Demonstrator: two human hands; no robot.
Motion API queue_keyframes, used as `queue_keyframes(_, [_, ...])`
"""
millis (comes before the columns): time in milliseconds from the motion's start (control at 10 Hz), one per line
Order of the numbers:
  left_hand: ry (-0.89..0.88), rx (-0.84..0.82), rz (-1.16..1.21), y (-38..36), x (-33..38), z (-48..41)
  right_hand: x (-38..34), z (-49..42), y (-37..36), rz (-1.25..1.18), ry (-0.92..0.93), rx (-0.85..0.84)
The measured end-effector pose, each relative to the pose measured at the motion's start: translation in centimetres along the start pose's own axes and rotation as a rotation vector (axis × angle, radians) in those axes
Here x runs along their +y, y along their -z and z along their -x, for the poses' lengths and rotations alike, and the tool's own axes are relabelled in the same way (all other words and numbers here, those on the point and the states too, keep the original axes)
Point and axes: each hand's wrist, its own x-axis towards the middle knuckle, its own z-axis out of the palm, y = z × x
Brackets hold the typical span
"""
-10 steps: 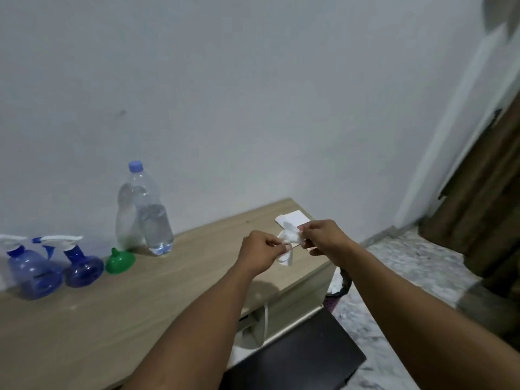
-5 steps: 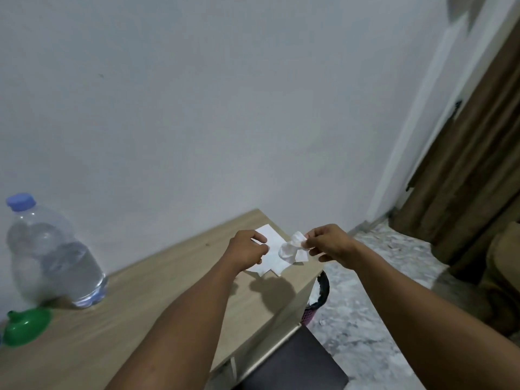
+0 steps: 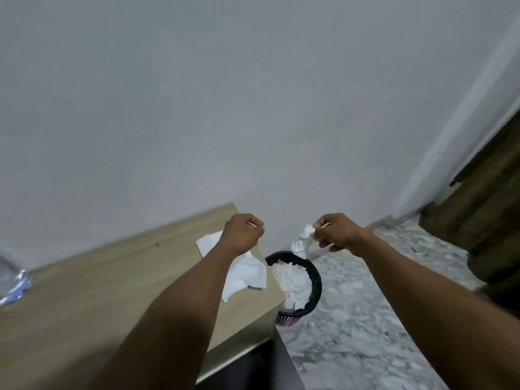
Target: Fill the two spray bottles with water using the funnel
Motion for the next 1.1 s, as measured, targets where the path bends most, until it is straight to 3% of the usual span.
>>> queue_keyframes(200, [0.092, 0.031, -0.012, -6.5, 1.1, -4.0, 4.5, -8.3, 3.0, 0.088, -0.052, -0.052])
queue_keyframes(500, [0.156, 0.078, -0.224, -11.3, -1.8, -7.8, 10.2, -17.3, 0.3, 0.236, -0.067, -0.093])
queue_keyframes(800, [0.149, 0.101, -0.21, -13.0, -2.7, -9.8, 11.8, -21.8, -1.4, 0.238, -0.069, -0.14])
queue_keyframes(1100, [0.137, 0.128, -0.173, -12.6, -1.8, -8.5, 11.0, -20.5, -1.3, 0.191, -0.037, -0.198])
